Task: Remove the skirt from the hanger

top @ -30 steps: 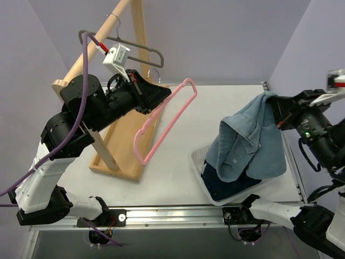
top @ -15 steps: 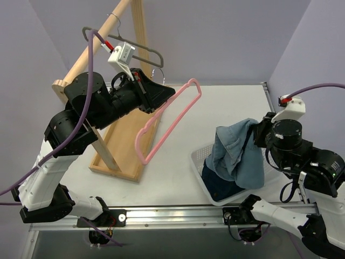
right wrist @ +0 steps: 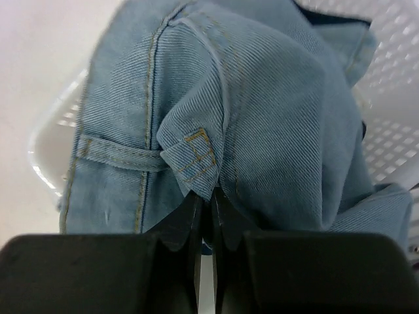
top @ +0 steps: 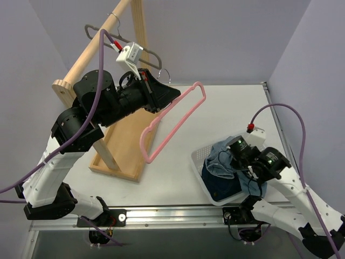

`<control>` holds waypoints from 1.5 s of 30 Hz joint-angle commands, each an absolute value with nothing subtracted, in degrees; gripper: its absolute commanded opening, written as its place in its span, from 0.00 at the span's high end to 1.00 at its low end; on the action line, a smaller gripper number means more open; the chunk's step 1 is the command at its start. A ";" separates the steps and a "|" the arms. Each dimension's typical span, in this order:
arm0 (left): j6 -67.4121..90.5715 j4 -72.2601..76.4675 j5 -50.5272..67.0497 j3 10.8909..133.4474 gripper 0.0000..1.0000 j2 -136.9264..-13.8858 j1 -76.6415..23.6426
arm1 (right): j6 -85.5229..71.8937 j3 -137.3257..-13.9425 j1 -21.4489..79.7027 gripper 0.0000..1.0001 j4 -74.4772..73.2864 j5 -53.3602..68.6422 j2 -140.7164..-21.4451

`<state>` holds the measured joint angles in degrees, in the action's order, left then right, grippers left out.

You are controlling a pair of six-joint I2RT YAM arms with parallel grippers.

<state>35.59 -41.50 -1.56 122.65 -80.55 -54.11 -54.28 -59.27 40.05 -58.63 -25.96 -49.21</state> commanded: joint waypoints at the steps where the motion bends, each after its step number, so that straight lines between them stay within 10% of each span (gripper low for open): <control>1: 36.47 -39.02 -0.35 124.98 0.98 -80.33 -53.96 | -59.59 -55.64 38.07 1.00 -57.29 -22.93 -50.70; 7: 37.44 -39.29 -0.53 123.58 0.98 -79.19 -53.96 | -54.50 -49.32 29.37 0.99 -51.60 -15.32 -50.97; 17: 38.76 -39.64 -1.14 120.50 0.98 -76.82 -54.05 | -48.34 -64.38 25.14 0.00 -57.38 -18.87 -52.90; 29: 36.92 -41.22 -0.35 121.73 0.98 -76.82 -53.96 | -27.88 -98.42 25.14 0.00 -61.27 -7.06 -64.60; 45: 35.60 -43.15 9.57 120.67 0.98 -69.96 -53.96 | -23.20 -100.90 25.14 0.00 -31.93 44.10 -63.28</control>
